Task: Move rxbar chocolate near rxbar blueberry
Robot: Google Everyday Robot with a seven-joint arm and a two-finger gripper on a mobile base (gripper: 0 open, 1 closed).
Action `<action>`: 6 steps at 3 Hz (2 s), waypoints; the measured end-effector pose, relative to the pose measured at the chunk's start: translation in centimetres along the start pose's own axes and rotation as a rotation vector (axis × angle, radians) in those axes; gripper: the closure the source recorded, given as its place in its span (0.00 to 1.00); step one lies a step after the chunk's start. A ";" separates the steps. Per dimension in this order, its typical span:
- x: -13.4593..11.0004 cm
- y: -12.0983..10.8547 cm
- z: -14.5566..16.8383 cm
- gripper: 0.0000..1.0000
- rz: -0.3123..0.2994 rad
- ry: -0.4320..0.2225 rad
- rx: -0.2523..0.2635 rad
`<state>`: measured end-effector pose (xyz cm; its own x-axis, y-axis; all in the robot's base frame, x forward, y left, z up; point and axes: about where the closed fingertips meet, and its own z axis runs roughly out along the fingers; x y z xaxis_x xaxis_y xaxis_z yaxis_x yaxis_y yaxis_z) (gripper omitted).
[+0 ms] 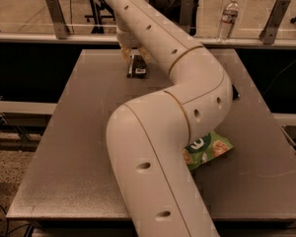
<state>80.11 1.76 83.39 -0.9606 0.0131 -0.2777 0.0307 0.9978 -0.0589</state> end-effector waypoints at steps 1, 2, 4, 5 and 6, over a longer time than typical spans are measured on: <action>0.0 0.0 0.0 1.00 0.000 0.000 0.000; -0.4 0.3 -2.4 1.00 -0.008 -0.052 0.034; 1.7 1.5 -8.2 1.00 -0.068 -0.154 0.117; 4.1 0.7 -9.5 1.00 -0.059 -0.166 0.129; 6.7 -1.5 -11.0 1.00 -0.002 -0.183 0.129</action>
Offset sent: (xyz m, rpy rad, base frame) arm -0.0494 0.0107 0.0824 -0.1449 -0.1636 -0.0045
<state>70.61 1.06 92.14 -0.8947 -0.0122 -0.4465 0.0755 0.9811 -0.1781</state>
